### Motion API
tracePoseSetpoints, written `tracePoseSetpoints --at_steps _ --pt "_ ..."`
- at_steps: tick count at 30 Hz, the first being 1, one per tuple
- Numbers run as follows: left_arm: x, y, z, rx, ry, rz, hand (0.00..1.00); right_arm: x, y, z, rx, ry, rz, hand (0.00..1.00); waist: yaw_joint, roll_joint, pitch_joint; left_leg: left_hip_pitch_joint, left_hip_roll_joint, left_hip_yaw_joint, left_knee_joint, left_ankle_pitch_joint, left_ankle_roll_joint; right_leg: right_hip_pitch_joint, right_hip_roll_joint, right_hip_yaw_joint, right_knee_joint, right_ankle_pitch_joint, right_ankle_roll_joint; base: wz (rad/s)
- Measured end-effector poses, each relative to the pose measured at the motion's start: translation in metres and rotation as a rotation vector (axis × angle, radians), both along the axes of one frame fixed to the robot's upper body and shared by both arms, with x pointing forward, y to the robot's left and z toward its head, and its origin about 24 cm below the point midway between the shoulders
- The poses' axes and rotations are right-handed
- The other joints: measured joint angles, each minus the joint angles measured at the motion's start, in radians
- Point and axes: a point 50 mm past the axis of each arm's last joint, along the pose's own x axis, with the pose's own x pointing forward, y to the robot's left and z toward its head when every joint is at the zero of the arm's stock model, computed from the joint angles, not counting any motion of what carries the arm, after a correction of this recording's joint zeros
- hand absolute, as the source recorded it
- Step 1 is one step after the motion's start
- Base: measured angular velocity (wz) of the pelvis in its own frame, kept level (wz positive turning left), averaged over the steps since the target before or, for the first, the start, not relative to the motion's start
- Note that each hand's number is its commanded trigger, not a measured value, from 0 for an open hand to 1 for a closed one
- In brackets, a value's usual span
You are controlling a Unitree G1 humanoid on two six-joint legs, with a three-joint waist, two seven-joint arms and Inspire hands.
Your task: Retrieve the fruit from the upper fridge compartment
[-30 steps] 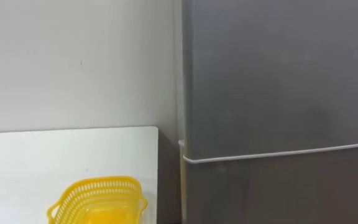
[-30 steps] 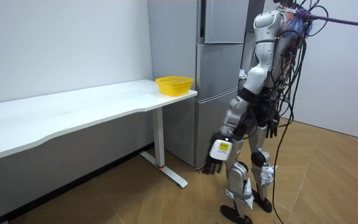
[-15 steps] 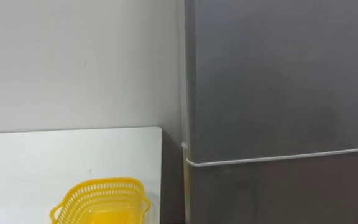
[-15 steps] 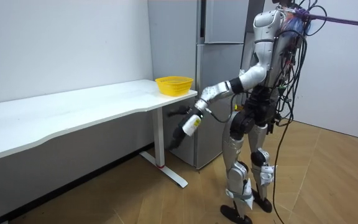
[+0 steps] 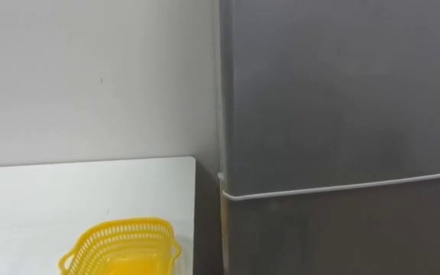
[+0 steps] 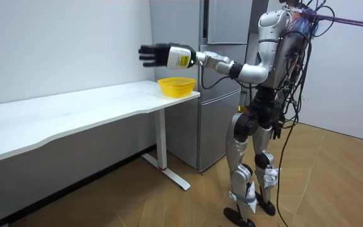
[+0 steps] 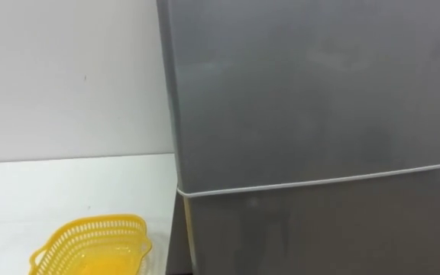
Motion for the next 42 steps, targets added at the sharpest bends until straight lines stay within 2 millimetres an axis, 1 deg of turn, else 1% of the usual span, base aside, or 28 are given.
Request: tracePoseSetpoints --at_steps 1,2,3,4,5,6,7,8,9,10,12,13,15,16,18,20,24,26,29,30,31,33,34,36,38,42 --pt "0.002 -0.001 0.005 0.013 -0.02 -0.018 0.0 0.0 0.0 0.0 0.005 0.001 0.0 0.0 -0.002 0.0 0.0015 -0.004 0.0 -0.003 0.003 0.0 0.0 -0.001 0.0 -0.002 0.0 0.0 0.0 0.08" --pt "0.007 -0.004 0.013 0.037 -0.058 -0.051 0.0 0.001 0.0 0.0 0.012 0.005 0.005 0.0 -0.007 0.002 0.0063 -0.005 0.0 -0.003 0.003 0.0 0.0 -0.003 0.0 -0.001 -0.001 0.0 0.0 0.05" --pt "0.01 -0.007 0.02 0.059 -0.085 -0.084 0.0 0.002 0.0 0.0 0.018 0.006 0.007 0.0 -0.015 0.004 0.0084 -0.006 0.0 -0.003 0.003 0.0 0.0 -0.003 0.0 -0.002 -0.001 0.0 0.0 0.03" --pt "0.011 -0.01 0.023 0.072 -0.095 -0.111 0.0 0.003 0.0 0.0 0.021 0.006 0.008 0.0 -0.021 0.006 0.0086 -0.008 0.0 -0.004 0.004 0.0 0.0 -0.002 0.0 -0.004 -0.002 0.0 0.0 0.08" --pt "0.017 -0.016 0.028 0.099 -0.116 -0.175 0.0 0.003 0.001 0.0 0.03 0.01 0.001 0.0 -0.026 0.004 0.0103 -0.015 -0.001 -0.006 0.01 0.0 0.001 -0.003 -0.001 -0.012 -0.003 0.0 0.0 0.1" --pt "0.023 -0.026 0.035 0.127 -0.141 -0.258 0.0 0.006 0.001 -0.001 0.04 0.011 -0.001 0.0 -0.027 0.008 0.0082 -0.025 -0.001 -0.007 0.012 -0.001 0.001 -0.011 -0.002 -0.013 -0.002 0.0 0.0 0.08" --pt "0.026 -0.031 0.037 0.143 -0.152 -0.299 0.0 0.007 0.001 -0.001 0.042 0.012 -0.001 0.0 -0.03 0.009 0.0087 -0.028 -0.001 -0.008 0.012 0.0 0.001 -0.014 -0.002 -0.013 -0.001 0.0 0.0 0.05" --pt "0.032 -0.039 0.041 0.176 -0.161 -0.384 0.0 0.007 0.001 -0.001 0.045 0.021 -0.003 0.0 -0.035 0.009 0.0096 -0.033 -0.001 -0.013 0.015 0.0 0.001 -0.013 -0.002 -0.014 0.0 0.0 0.0 0.04" --pt "0.037 -0.046 0.043 0.208 -0.154 -0.463 0.0 0.009 0.0 -0.001 0.044 0.018 -0.001 0.0 -0.043 0.011 0.0105 -0.035 -0.001 -0.014 0.018 0.0 0.001 -0.013 -0.002 -0.015 0.0 0.0 0.0 0.04" --pt "0.039 -0.048 0.044 0.224 -0.147 -0.5 0.0 0.011 0.0 -0.001 0.043 0.015 0.002 0.0 -0.048 0.011 0.0102 -0.035 -0.001 -0.012 0.023 0.0 0.001 -0.014 -0.001 -0.015 0.0 0.0 0.0 0.0" --pt "0.046 -0.061 0.048 0.271 -0.144 -0.639 0.0 0.015 -0.002 0.0 0.04 0.01 0.013 0.0 -0.059 0.018 0.0128 -0.039 -0.001 -0.006 0.026 0.0 0.001 -0.017 -0.002 -0.014 0.0 0.0 0.0 0.0" --pt "0.047 -0.064 0.049 0.283 -0.147 -0.67 0.0 0.015 -0.003 0.0 0.042 0.01 0.013 0.0 -0.061 0.018 0.0129 -0.039 0.0 -0.005 0.025 0.0 0.001 -0.017 -0.002 -0.014 0.0 0.0 0.0 0.0" --pt "0.051 -0.077 0.057 0.342 -0.173 -0.79 0.0 0.017 -0.002 0.0 0.049 0.009 0.015 0.0 -0.075 0.02 0.0126 -0.04 0.001 -0.002 0.025 0.0 0.001 -0.02 -0.001 -0.011 -0.001 0.0 0.0 -0.02" --pt "0.053 -0.08 0.059 0.36 -0.181 -0.819 0.0 0.017 -0.002 0.0 0.052 0.01 0.015 0.0 -0.075 0.02 0.0125 -0.04 0.002 -0.001 0.025 0.0 0.001 -0.023 -0.001 -0.008 0.0 0.0 0.0 -0.08" --pt "0.058 -0.091 0.068 0.416 -0.211 -0.932 0.0 0.02 -0.004 0.0 0.052 0.012 0.016 0.0 -0.076 0.024 0.011 -0.046 0.002 0.008 0.026 0.0 0.001 -0.037 0.0 0.01 0.001 0.0 -0.001 -0.13" --pt "0.061 -0.101 0.075 0.466 -0.224 -1.014 0.0 0.018 -0.006 0.001 0.05 0.018 0.021 0.0 -0.085 0.026 0.0104 -0.051 0.001 0.008 0.027 0.0 0.001 -0.038 -0.001 0.011 0.0 0.001 -0.001 -0.03" --pt "0.062 -0.115 0.081 0.558 -0.223 -1.192 0.0 0.02 -0.011 0.002 0.053 0.023 0.033 0.0 -0.102 0.03 0.0075 -0.054 0.002 0.013 0.028 0.0 0.001 -0.044 -0.001 0.015 0.001 0.001 -0.001 -0.01" --pt "0.063 -0.119 0.079 0.573 -0.215 -1.251 0.0 0.019 -0.015 0.004 0.049 0.03 0.026 0.0 -0.105 0.037 0.0029 -0.054 0.004 0.02 0.029 0.0 0.001 -0.046 -0.001 0.017 0.001 0.001 -0.001 -0.06" --pt "0.064 -0.126 0.081 0.603 -0.218 -1.331 0.0 0.016 -0.021 0.005 0.036 0.044 0.016 0.0 -0.104 0.039 0.0026 -0.053 0.004 0.027 0.03 0.0 0.001 -0.049 -0.001 0.023 0.002 0.001 -0.001 -0.04" --pt "0.064 -0.128 0.08 0.613 -0.217 -1.354 0.0 0.016 -0.023 0.006 0.03 0.048 0.015 0.0 -0.104 0.044 0.0009 -0.053 0.004 0.028 0.03 0.0 0.001 -0.049 -0.001 0.027 0.003 0.001 -0.001 -0.07" --pt "0.064 -0.128 0.08 0.617 -0.217 -1.365 0.0 0.016 -0.024 0.006 0.026 0.05 0.015 0.0 -0.104 0.047 0.0009 -0.054 0.004 0.028 0.03 0.0 0.001 -0.049 -0.001 0.027 0.003 0.001 -0.001 -0.04" --pt "0.064 -0.132 0.082 0.639 -0.227 -1.412 0.0 0.016 -0.027 0.007 0.02 0.054 0.015 0.0 -0.104 0.056 0.0046 -0.053 0.005 0.03 0.03 0.0 0.001 -0.051 0.0 0.032 0.004 0.001 -0.001 0.0" --pt "0.064 -0.134 0.082 0.645 -0.232 -1.425 0.0 0.015 -0.027 0.007 0.019 0.055 0.015 0.0 -0.103 0.057 0.0053 -0.053 0.006 0.031 0.03 0.0 0.001 -0.053 0.001 0.034 0.004 0.001 -0.002 -0.06" --pt "0.063 -0.137 0.084 0.642 -0.264 -1.478 0.0 0.016 -0.027 0.007 0.017 0.058 0.014 0.0 -0.1 0.058 0.0061 -0.054 0.009 0.044 0.03 0.0 0.001 -0.06 0.003 0.042 0.002 0.002 -0.003 -0.09" --pt "0.063 -0.138 0.084 0.647 -0.266 -1.492 0.0 0.017 -0.028 0.007 0.015 0.055 0.015 0.0 -0.102 0.058 0.0064 -0.054 0.01 0.05 0.03 0.0 0.001 -0.06 0.003 0.045 0.0 0.002 -0.003 -0.03" --pt "0.062 -0.138 0.084 0.634 -0.289 -1.519 0.0 0.017 -0.032 0.009 0.004 0.056 0.015 0.0 -0.098 0.058 0.0067 -0.059 0.008 0.051 0.029 0.0 0.001 -0.065 0.003 0.051 -0.001 0.002 -0.002 0.0"
